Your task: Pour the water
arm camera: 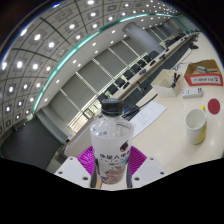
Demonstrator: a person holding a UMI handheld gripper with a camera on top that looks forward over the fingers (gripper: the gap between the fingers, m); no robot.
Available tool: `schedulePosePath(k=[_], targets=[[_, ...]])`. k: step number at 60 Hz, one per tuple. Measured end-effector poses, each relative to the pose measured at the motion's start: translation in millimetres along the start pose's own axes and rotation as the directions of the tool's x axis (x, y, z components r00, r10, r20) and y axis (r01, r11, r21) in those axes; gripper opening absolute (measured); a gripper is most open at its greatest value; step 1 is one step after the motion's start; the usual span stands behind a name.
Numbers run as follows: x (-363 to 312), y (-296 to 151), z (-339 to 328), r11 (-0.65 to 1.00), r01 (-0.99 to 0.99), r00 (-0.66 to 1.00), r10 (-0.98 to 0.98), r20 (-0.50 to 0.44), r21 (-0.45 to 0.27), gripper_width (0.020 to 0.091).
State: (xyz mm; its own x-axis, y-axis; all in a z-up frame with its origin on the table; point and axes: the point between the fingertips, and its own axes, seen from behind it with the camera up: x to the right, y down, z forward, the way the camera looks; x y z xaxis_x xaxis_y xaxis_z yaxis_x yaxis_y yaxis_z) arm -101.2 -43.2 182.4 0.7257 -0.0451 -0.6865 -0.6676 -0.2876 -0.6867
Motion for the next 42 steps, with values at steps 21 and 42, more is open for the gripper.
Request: schedulePosePath(k=[21,42], targets=[[72.1,-63.3,-1.1,0.550,-0.831,0.529,0.827,0.193,-0.082,0.0402],[96.7,-58.9,0.0,0.376,-0.914,0.352,0.921,0.165,-0.150,0.0403]])
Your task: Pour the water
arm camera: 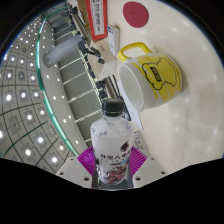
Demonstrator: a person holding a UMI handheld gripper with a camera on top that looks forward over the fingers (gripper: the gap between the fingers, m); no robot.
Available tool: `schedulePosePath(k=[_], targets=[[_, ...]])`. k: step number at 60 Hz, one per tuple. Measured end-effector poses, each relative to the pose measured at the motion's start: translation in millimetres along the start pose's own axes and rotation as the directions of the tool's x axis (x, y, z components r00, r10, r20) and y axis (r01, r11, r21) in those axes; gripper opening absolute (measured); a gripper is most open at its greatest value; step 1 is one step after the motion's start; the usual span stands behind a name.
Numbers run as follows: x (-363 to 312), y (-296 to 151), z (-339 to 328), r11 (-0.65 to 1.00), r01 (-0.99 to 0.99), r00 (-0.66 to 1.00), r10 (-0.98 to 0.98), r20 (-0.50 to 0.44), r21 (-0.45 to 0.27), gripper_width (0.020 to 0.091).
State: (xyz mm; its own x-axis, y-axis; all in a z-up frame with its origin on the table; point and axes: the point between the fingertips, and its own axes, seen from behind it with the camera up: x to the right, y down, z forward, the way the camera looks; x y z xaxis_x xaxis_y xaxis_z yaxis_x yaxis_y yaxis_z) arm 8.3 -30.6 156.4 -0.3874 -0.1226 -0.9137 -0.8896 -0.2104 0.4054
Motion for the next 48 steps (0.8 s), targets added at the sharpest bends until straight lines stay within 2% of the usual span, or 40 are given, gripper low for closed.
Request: schedulePosePath(k=[5,13,20,26,29,34,41,48], targets=[[-11.9,13.3,-15.9,0.996,0.084,0.996,-0.085,-0.018,-0.032,0.0403],[-53.4,10.0,-13.7,0.901,0.430,0.902,-0.431,-0.025,-0.058,0.0405],[-111.7,-14.1,-26.7,0.656,0.755,0.655,-0.755,-0.044,-0.018,0.0406],[-159.0,-51.8,-43.5,0.375,0.926,0.377,-0.920,-0.109,0.039,0.0405],[-173.4,-76.4,-48.9,0.239,0.970,0.244,-0.957,-0.156,0.053,0.0405],[-185.6,-120.8,-63.6,0.043,0.999,0.048,-0.965,-0.256,0.028,0.0408],[-168.4,-186.0,-83.6,-0.156,0.985,-0.172,-0.910,-0.378,-0.072,0.0407],[-119.6,-238.6,-92.8,-0.218,0.959,-0.278,-0.854,-0.440,-0.181,0.0405]])
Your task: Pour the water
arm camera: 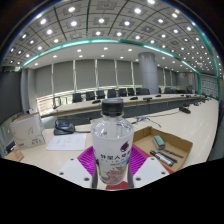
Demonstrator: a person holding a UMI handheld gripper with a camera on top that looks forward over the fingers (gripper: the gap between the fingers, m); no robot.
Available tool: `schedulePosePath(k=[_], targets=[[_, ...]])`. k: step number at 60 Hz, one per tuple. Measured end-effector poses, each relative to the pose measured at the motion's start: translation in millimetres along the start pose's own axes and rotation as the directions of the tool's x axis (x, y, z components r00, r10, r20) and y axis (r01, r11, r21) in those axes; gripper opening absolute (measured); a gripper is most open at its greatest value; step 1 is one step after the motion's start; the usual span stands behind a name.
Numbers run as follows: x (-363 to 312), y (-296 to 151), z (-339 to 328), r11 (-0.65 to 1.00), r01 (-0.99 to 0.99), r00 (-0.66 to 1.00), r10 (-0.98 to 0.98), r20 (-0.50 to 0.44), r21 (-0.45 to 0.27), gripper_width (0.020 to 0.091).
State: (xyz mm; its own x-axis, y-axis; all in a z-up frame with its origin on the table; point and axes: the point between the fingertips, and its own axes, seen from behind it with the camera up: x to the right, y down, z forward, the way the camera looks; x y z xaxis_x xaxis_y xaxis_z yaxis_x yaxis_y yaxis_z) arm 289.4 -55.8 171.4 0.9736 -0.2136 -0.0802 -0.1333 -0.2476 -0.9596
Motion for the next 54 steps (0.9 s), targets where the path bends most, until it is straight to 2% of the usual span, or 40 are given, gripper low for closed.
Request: schedulePosePath(k=[10,23,25,27,36,40,43,45,47,54], targets=[[24.1,64.7,13.1,0.993,0.073,0.997,-0.075,-0.012,-0.093,0.0406],[20.7,108.7,30.2,0.988,0.073,0.997,-0.073,-0.001,-0.136,0.0421],[21.4,108.6,29.6,0.992,0.076,0.997,-0.077,-0.004,-0.098,0.0421],[18.9,108.5,28.7,0.992,0.083,0.996,-0.084,-0.006,-0.093,0.0434],[18.5,106.6,26.3,0.994,0.082,0.996,-0.083,-0.008,-0.071,0.0535],[17.0,117.0,26.2,0.989,0.076,0.997,-0.077,-0.001,-0.124,0.0578],[20.3,127.1,25.2,0.983,0.064,0.998,-0.065,0.003,-0.174,0.0687],[17.1,124.8,19.9,0.982,0.059,0.998,-0.060,0.004,-0.178,0.0787],[16.8,120.7,15.7,0.983,0.055,0.998,-0.056,0.002,-0.174,0.0854],[20.7,105.3,-5.3,0.980,0.015,0.999,-0.022,-0.034,-0.199,0.0862]])
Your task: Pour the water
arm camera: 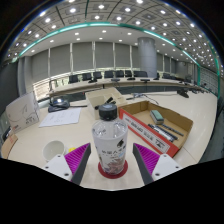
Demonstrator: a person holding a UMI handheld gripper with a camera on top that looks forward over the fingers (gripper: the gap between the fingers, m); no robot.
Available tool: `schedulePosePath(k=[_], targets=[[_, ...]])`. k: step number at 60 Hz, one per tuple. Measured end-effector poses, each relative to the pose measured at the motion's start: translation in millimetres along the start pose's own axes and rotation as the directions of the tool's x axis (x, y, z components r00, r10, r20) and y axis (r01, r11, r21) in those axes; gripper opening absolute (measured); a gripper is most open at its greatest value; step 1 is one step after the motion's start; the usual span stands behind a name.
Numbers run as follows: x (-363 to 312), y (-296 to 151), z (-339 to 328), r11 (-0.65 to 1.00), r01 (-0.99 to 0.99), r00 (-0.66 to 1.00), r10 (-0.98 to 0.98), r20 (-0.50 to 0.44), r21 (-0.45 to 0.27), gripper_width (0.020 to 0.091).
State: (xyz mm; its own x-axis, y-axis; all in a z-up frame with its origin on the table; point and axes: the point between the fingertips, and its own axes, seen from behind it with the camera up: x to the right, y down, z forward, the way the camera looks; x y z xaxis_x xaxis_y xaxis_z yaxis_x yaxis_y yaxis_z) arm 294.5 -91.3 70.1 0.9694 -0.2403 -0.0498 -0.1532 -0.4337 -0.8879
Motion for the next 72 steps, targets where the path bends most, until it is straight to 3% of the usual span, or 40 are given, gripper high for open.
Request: schedulePosePath(k=[16,29,46,72], targets=[[-19.1,-21.0,-101.1,0.991,-0.040,0.997,0.032,-0.064,-0.126,0.0864],[-73.8,-26.5,-216.6,0.977,-0.036,0.995,0.015,-0.102,-0.211,0.0865],[-129.6,-19.5,-314.1,0.977,0.014,0.993,-0.038,-0.108,-0.215,0.0861],[-150.5,-4.3,-340.2,0.970,0.083,0.992,-0.103,-0.074,-0.228,0.0861]])
